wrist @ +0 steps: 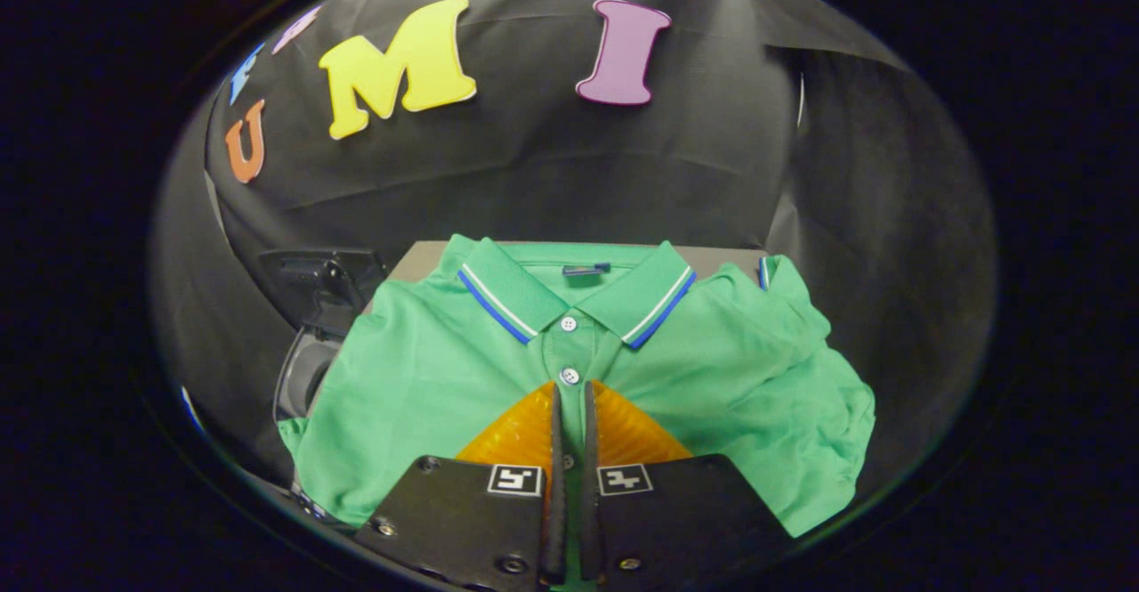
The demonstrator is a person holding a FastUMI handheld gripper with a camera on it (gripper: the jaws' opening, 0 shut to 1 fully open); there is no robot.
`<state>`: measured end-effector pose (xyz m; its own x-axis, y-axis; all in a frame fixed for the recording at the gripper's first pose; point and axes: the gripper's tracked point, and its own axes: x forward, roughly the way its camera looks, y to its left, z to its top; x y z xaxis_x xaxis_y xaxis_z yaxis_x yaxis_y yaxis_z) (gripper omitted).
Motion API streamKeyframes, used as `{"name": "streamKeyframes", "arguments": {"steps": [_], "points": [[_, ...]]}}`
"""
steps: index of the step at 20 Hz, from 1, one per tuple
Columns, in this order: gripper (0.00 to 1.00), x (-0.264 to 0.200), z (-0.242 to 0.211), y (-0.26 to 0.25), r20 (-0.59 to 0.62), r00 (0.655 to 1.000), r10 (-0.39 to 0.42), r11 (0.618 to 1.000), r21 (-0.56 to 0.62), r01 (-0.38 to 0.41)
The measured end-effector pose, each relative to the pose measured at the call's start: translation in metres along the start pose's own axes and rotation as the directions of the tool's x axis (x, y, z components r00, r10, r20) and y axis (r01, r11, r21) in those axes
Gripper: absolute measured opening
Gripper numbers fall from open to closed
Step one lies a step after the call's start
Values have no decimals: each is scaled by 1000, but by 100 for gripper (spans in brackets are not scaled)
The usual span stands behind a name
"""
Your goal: Put the clothes into the washing machine and then close the washing machine lid.
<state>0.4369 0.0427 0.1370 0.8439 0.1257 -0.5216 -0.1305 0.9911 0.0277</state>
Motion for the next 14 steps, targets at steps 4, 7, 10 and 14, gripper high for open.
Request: {"name": "streamKeyframes", "arguments": {"steps": [4,7,10,14], "points": [[7,-5,0,8,37,999,11,1000,5,-11],[6,-17,3,18,90,996,21,999,43,-25],[6,-42,17,34,165,986,37,998,46,-45],[6,-85,33,60,255,965,63,995,55,-80]]}}
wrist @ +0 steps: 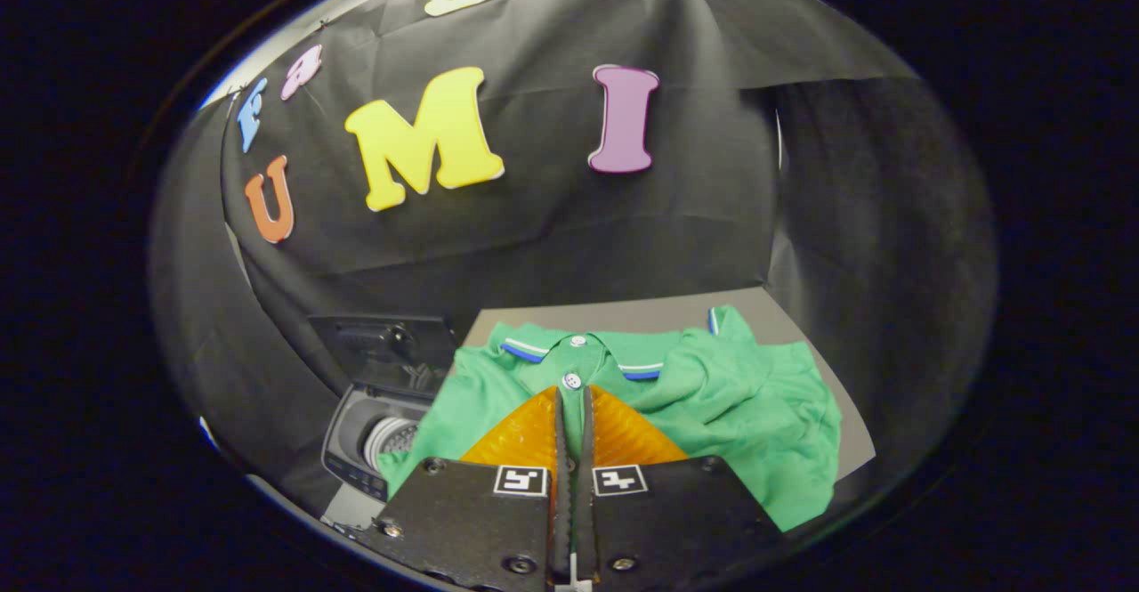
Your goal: Put the clothes into the washing machine and then close the washing machine lid.
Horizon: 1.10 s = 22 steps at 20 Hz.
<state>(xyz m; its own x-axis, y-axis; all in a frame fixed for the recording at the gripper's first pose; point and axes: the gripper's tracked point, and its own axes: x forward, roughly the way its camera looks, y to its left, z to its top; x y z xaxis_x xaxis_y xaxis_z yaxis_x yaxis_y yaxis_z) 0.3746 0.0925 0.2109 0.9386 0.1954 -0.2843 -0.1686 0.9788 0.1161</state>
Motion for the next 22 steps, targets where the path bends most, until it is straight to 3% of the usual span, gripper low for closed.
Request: {"name": "streamKeyframes", "arguments": {"steps": [12,22], "points": [[6,-102,71,140,233,965,121,993,-22,-119],[6,-139,110,267,307,927,213,976,-118,-185]]}}
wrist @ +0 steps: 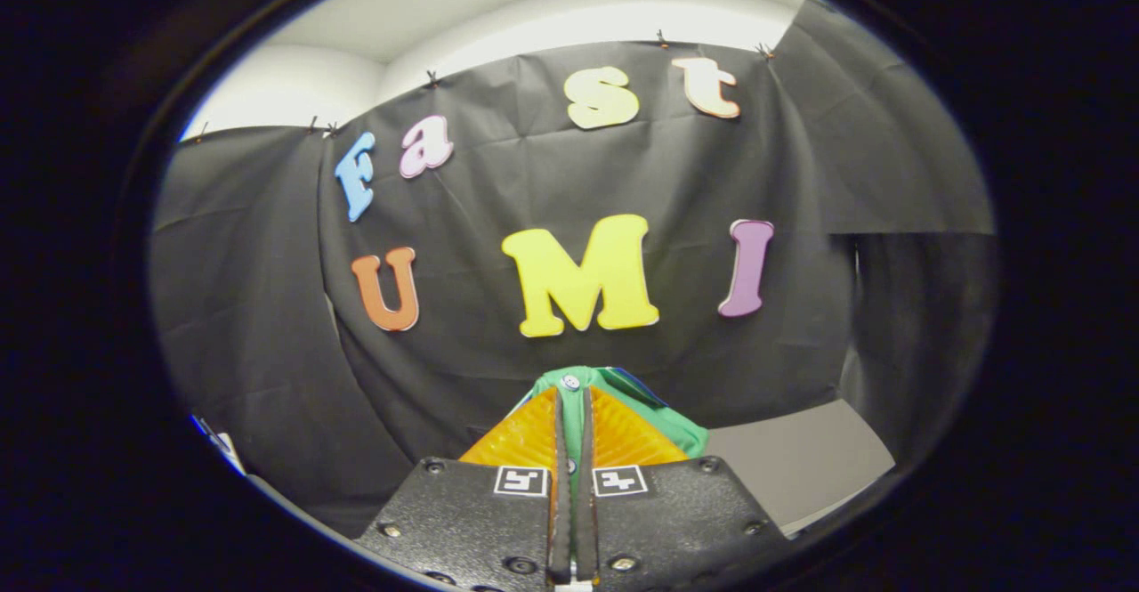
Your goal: Put the clothes into the washing machine and then close the washing machine lid.
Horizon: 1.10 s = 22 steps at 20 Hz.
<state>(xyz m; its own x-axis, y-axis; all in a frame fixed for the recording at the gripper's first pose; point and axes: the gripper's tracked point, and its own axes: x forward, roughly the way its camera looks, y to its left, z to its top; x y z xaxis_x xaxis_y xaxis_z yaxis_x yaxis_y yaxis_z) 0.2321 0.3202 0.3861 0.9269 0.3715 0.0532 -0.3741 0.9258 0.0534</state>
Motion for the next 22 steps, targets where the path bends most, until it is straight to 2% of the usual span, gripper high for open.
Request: {"name": "streamKeyframes", "arguments": {"steps": [4,9,16,22], "points": [[5,7,5,41,3,999,33,999,-9,-33],[5,35,-14,76,-40,996,76,997,8,-76],[6,108,-88,82,-204,975,82,994,86,-65],[6,159,-165,77,-350,934,73,993,118,-34]]}}
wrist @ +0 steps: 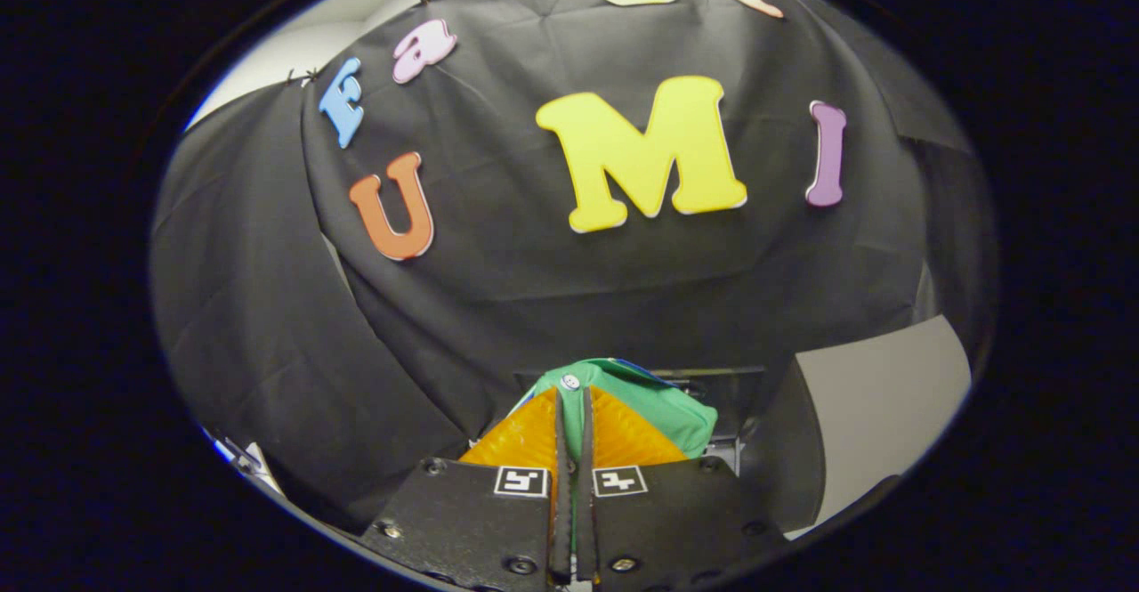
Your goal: Put the clothes into the washing machine and then close the washing machine lid.
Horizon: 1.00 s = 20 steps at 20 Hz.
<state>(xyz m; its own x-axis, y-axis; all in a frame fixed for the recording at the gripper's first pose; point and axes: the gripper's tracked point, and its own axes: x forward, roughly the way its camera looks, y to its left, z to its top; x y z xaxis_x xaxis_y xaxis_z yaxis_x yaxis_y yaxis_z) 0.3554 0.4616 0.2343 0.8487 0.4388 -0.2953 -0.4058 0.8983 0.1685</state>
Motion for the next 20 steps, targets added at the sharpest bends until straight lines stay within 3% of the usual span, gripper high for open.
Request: {"name": "streamKeyframes", "arguments": {"steps": [7,20], "points": [[6,70,-64,-19,-159,987,-21,999,41,27],[6,148,-159,-78,-395,912,-107,986,78,150]]}}
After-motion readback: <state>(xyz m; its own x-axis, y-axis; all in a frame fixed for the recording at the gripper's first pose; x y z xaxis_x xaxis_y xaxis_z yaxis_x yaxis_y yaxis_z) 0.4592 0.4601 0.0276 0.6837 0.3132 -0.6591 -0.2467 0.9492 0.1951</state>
